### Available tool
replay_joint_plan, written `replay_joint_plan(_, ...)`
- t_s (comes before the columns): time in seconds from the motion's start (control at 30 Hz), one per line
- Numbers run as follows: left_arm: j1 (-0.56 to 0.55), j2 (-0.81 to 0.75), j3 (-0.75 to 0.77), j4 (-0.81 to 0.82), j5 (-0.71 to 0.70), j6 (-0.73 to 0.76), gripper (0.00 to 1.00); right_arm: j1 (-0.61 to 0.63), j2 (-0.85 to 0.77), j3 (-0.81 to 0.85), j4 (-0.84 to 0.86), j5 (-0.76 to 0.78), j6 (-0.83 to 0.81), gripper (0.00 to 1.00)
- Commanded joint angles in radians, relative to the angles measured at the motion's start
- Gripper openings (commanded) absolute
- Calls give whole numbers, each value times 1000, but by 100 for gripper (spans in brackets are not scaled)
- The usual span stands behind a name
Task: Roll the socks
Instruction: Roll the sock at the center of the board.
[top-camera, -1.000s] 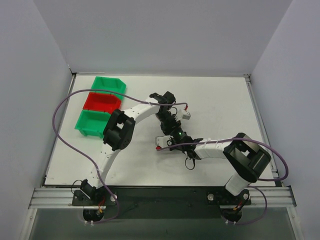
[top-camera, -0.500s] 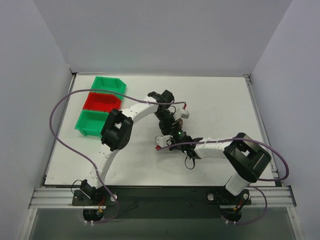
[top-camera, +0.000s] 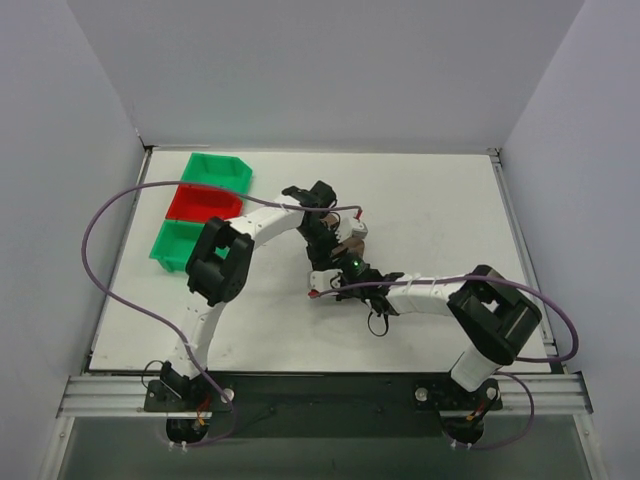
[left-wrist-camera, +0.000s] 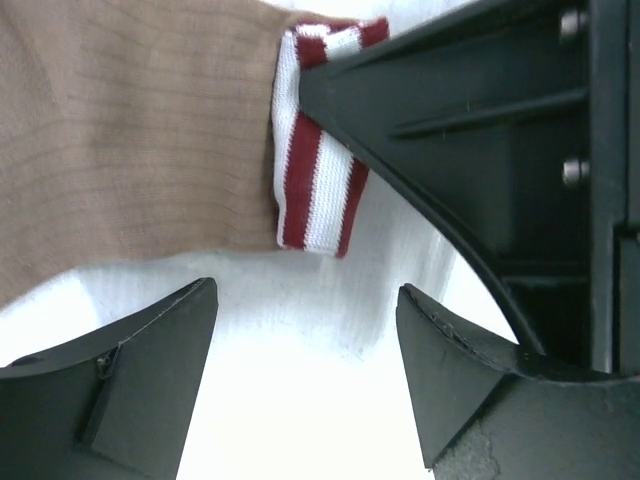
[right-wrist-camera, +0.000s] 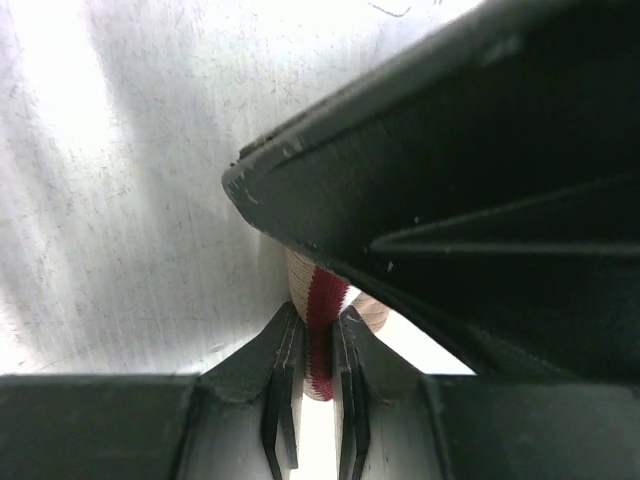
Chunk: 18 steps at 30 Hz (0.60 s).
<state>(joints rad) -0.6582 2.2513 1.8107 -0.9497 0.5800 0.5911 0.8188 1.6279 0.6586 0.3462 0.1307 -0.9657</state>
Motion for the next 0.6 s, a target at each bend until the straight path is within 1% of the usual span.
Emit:
replay_joint_plan(0.0, 8, -74, -39, -40, 109, 15, 83, -9, 24, 24, -177, -49, 67, 0)
replay_joint_plan(0.03, 15, -90, -53, 4, 106, -16, 83, -9, 21, 27, -199, -54, 73, 0)
replay_joint_plan(0.07, 25, -126, -68, 40, 71, -43, 83, -7, 18, 35, -211, -60, 76, 0)
replay_joint_plan(0.1, 54, -148, -86, 80, 58, -66, 83, -7, 16, 41, -223, -69, 79, 0)
replay_joint_plan(0.17, 92, -208, -155, 208, 47, -144, 83, -10, 21, 53, -266, -78, 90, 0)
replay_joint_plan(0.2, 145, -228, -178, 253, 52, -175, 84, -9, 27, 67, -280, -91, 93, 0)
replay_joint_plan(0.23, 172, -263, -210, 335, 69, -230, 84, -13, 33, 73, -306, -95, 100, 0)
replay_joint_plan(0.3, 254, -298, -301, 425, 86, -290, 85, -15, 50, 99, -334, -111, 111, 0)
replay_joint_plan(0.33, 282, -335, -332, 506, 96, -342, 86, -21, 56, 110, -369, -123, 114, 0)
replay_joint_plan(0.4, 325, -367, -416, 574, 113, -381, 89, -24, 79, 139, -395, -123, 122, 0)
replay_joint_plan(0.43, 357, -399, -436, 615, 113, -396, 89, -26, 87, 148, -418, -155, 122, 0)
replay_joint_plan(0.5, 379, -435, -508, 660, 101, -402, 90, -41, 110, 176, -447, -164, 125, 0)
replay_joint_plan(0.53, 400, -468, -536, 708, 96, -421, 94, -44, 119, 206, -484, -174, 128, 0)
replay_joint_plan(0.57, 413, -484, -556, 721, 98, -422, 95, -55, 127, 226, -502, -192, 131, 0)
